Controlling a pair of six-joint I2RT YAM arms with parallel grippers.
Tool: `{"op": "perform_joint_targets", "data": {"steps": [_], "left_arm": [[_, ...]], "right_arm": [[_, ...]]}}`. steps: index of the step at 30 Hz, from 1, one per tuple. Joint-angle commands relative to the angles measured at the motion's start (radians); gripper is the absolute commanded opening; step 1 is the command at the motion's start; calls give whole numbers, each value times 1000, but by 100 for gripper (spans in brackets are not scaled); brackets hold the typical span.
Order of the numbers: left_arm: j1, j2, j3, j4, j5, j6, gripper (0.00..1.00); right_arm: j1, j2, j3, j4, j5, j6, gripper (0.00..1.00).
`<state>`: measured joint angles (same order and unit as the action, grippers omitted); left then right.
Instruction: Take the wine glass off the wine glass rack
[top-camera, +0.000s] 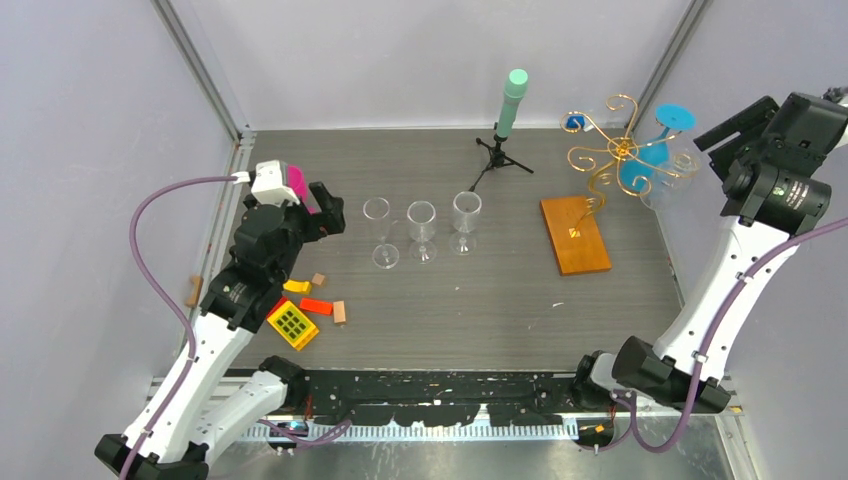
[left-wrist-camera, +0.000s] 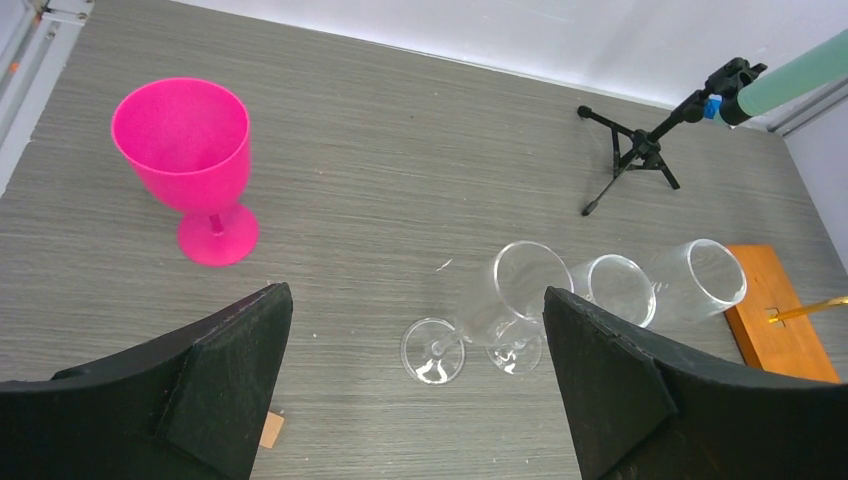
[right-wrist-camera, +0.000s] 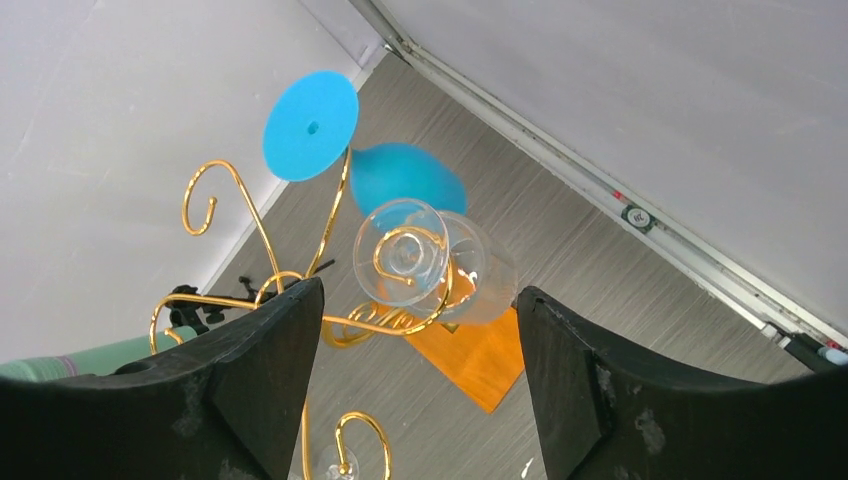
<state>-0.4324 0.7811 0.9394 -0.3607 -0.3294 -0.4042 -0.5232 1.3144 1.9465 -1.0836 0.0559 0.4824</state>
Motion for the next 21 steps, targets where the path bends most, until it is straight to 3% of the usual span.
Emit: {"op": "perform_joint_targets", "data": {"steps": [1, 11, 21], "left_arm": [[-2, -15, 27, 10, 23, 14, 100], [-3, -16, 42, -7, 37, 27, 100], [-2, 6, 65, -9, 63, 21, 100]], "right_arm": [[-15, -18, -60, 47, -41, 25, 77], [-15, -42, -150, 91, -10, 56, 79], [-16, -37, -217, 170, -123, 77, 75]]}}
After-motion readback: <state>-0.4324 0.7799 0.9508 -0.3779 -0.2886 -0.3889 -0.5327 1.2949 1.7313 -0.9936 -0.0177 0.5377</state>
